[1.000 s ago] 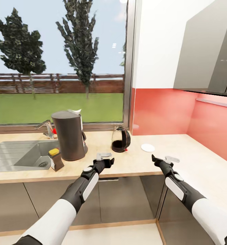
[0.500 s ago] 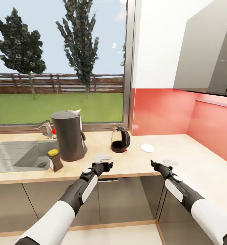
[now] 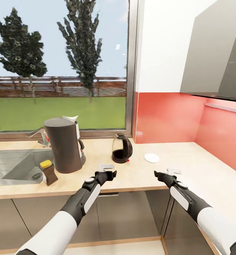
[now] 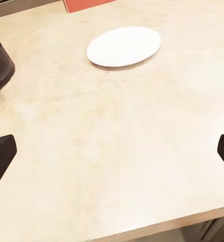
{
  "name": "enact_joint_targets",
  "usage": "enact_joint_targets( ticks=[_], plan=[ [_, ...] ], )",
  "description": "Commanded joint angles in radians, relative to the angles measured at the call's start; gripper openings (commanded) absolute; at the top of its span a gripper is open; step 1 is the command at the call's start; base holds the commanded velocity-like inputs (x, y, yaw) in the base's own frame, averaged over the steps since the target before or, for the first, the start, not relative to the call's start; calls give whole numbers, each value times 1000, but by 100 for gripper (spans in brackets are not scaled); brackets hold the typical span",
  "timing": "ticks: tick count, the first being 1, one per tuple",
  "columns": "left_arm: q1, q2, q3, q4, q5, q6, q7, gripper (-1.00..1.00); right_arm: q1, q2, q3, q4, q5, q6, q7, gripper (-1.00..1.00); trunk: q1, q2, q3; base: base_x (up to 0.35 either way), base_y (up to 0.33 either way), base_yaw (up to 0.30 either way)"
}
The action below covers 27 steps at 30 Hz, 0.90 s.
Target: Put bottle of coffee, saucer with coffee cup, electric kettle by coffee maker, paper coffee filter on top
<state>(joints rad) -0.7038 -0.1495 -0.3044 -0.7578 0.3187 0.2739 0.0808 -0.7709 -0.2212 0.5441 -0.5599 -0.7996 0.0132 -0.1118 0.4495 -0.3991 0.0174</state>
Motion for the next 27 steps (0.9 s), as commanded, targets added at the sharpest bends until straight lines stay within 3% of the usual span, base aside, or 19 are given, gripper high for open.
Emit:
enact_joint_targets(
  ticks=[1, 27],
  plan=[
    [0, 1, -4, -1, 11, 4, 8, 100, -1, -2, 8, -3, -7, 2, -9, 100, 0, -1, -1, 16, -9, 0],
    [1, 1, -2, -8, 23, 4, 7, 100, -1, 4, 10, -3, -5, 2, -5, 100, 0, -1, -1, 63, -31, 0]
  ],
)
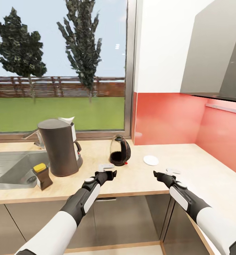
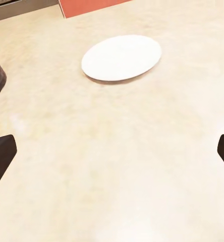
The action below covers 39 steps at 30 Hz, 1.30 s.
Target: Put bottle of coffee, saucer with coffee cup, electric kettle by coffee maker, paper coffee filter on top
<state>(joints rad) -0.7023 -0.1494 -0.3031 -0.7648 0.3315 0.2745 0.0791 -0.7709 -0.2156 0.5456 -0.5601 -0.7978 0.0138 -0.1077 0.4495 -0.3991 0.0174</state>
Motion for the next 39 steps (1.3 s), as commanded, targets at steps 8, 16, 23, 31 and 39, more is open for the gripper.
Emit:
enact_joint_targets(
  ticks=[8, 16, 23, 31, 39],
  plan=[
    [3, 1, -3, 6, 10, 3, 8, 100, -1, -1, 10, -3, -6, 2, -9, 100, 0, -1, -1, 163, -72, 0],
    [26, 1, -3, 1, 11, 2, 8, 100, -1, -2, 10, -1, -6, 2, -9, 100, 0, -1, -1, 284, -107, 0],
    [38, -2, -4, 6, 11, -1, 8, 100, -1, -3, 10, 3, -6, 2, -9, 100, 0, -1, -1, 62, -9, 0],
    [64, -1, -2, 5, 14, -3, 7, 100, -1, -1, 10, -5, -11, 5, -12, 100, 0, -1, -1, 5, 0, 0],
    [81, -10, -2, 7, 27, -9, -8, 100, -1, -1, 10, -4, -14, 3, -12, 100, 0, -1, -1, 46, -13, 0]
  ],
)
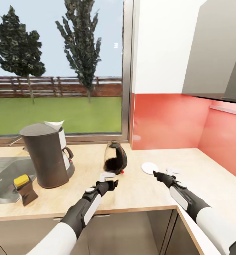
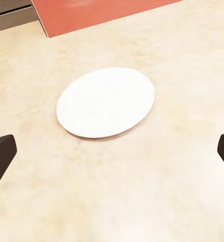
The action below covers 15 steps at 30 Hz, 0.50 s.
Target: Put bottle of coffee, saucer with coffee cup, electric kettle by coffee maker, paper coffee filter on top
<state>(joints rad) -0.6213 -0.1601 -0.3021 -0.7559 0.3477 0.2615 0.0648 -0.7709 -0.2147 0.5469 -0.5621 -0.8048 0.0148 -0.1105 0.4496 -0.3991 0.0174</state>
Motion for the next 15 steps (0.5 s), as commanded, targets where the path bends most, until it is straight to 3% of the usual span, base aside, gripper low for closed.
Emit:
enact_joint_targets(
  ticks=[1, 2, 9, 13, 15],
  plan=[
    [6, -1, -3, -1, 22, 3, 4, 100, -1, -2, 8, -2, -7, 2, -9, 100, 0, -1, 0, 4, -1, 0],
    [18, -12, -5, 20, 168, -37, -3, 100, -1, -2, 8, -2, -5, 4, -9, 100, 0, -1, 0, 0, 0, 0],
    [18, -14, -11, 58, 233, -93, -4, 100, -1, -3, 10, -1, 0, 7, -8, 100, 0, -1, 0, 0, 0, 0],
    [18, -14, -30, 62, 304, -105, -11, 100, -1, -3, 19, -1, 2, 38, -7, 100, 0, -1, 0, 0, 0, 0],
    [18, -14, -48, 63, 358, -130, -13, 100, -1, -5, 27, -10, 1, 125, -6, 100, 0, -1, 0, 0, 0, 0]
  ],
)
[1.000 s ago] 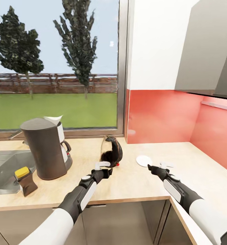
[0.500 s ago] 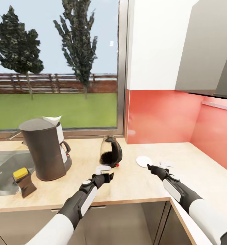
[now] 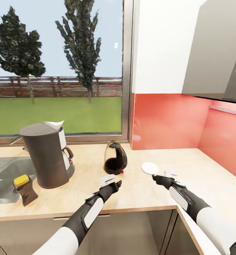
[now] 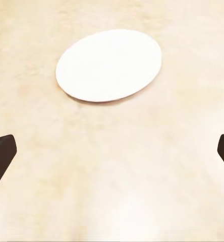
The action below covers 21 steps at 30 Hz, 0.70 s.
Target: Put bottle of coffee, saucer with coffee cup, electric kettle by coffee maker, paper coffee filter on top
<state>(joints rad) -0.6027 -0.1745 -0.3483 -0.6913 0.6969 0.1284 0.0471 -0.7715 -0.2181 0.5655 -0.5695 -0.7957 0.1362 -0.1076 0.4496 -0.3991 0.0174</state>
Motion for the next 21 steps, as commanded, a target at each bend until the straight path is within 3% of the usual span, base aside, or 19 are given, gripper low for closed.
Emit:
enact_joint_targets(
  ticks=[1, 2, 4, 5, 6, 7, 10, 13, 21],
  plan=[
    [0, 0, -13, -1, 30, -16, 4, 100, -2, -4, 11, -18, -8, 63, -9, 100, 0, -1, -1, 0, 0, 0],
    [0, 0, -20, -1, 38, -25, 5, 100, -2, -5, 11, -29, -8, 94, -9, 100, 0, -1, -1, 0, 0, 0],
    [0, 0, -60, -1, 64, -59, 5, 100, -5, -16, 13, -125, 0, 258, -9, 100, 0, -1, -1, 0, 0, 0],
    [0, 0, -68, 0, 68, -63, 5, 100, -6, -21, 12, -159, 5, 305, -9, 100, 0, -1, -1, 0, 0, 0],
    [4, 0, -81, 12, 74, -71, 3, 100, -25, -38, 9, -239, 16, 459, -11, 100, 0, -1, -1, 0, 0, 0],
    [7, 0, -83, 15, 75, -72, 2, 100, -40, -44, 6, -248, 17, 493, -12, 100, 0, -1, -1, 0, 0, 0],
    [8, 0, -84, 17, 79, -73, 1, 100, -56, -49, -11, -257, 17, 522, -12, 100, 0, -1, -1, 0, 0, 0],
    [21, 0, -85, 18, 111, -74, 0, 100, -61, -49, -20, -263, 18, 531, -12, 100, 0, -1, -1, 38, 0, 0],
    [33, 0, -85, 18, 119, -75, 0, 100, -61, -49, -19, -263, 19, 533, -12, 100, 0, -1, -1, 114, -24, 0]
  ],
)
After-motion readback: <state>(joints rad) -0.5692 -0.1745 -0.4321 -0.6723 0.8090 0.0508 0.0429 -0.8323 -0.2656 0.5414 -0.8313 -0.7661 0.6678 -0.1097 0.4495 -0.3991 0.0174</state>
